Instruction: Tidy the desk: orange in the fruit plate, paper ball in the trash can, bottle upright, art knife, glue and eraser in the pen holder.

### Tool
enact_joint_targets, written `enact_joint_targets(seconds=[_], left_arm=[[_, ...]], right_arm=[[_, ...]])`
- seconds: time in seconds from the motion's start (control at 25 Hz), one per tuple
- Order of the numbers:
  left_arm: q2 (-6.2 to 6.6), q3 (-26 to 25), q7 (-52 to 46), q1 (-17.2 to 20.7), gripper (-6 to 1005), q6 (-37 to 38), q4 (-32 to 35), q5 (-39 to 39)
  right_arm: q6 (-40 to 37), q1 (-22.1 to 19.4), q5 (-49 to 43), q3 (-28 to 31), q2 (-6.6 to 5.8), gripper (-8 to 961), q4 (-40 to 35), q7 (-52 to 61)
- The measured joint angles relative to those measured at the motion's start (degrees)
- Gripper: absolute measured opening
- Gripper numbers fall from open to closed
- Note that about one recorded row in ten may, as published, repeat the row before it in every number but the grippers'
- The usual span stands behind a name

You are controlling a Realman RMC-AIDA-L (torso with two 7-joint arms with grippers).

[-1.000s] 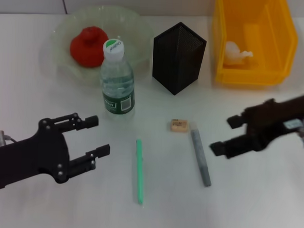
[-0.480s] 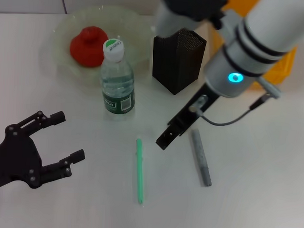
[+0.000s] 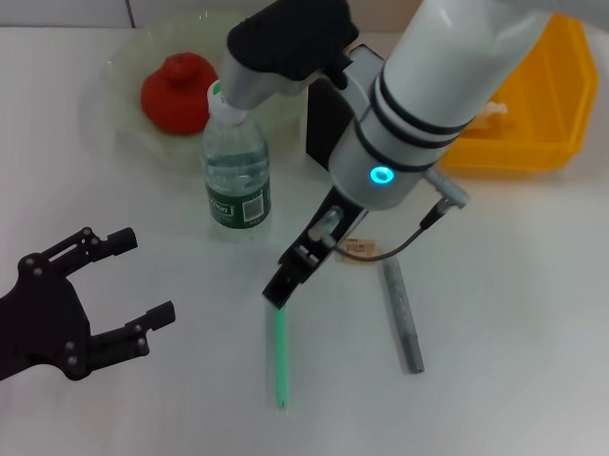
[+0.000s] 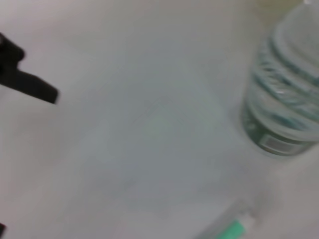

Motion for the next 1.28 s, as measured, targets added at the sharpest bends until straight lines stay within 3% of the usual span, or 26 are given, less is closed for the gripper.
enact_joint_targets(seconds=[0.4,1.28], left_arm=[[0.03,-0.1,-0.1,-0.2,842,-0.1,-0.7,-0.1],[0.02,-0.1,0.1,-1.8,842,-0.1,-2.1,0.3]], right_arm=[[5.6,3.0,5.3,-6.3,0.0,835,5.4,0.1],[11.2,3.2,6.6,-12.6,0.0,832,8.4,0.2]])
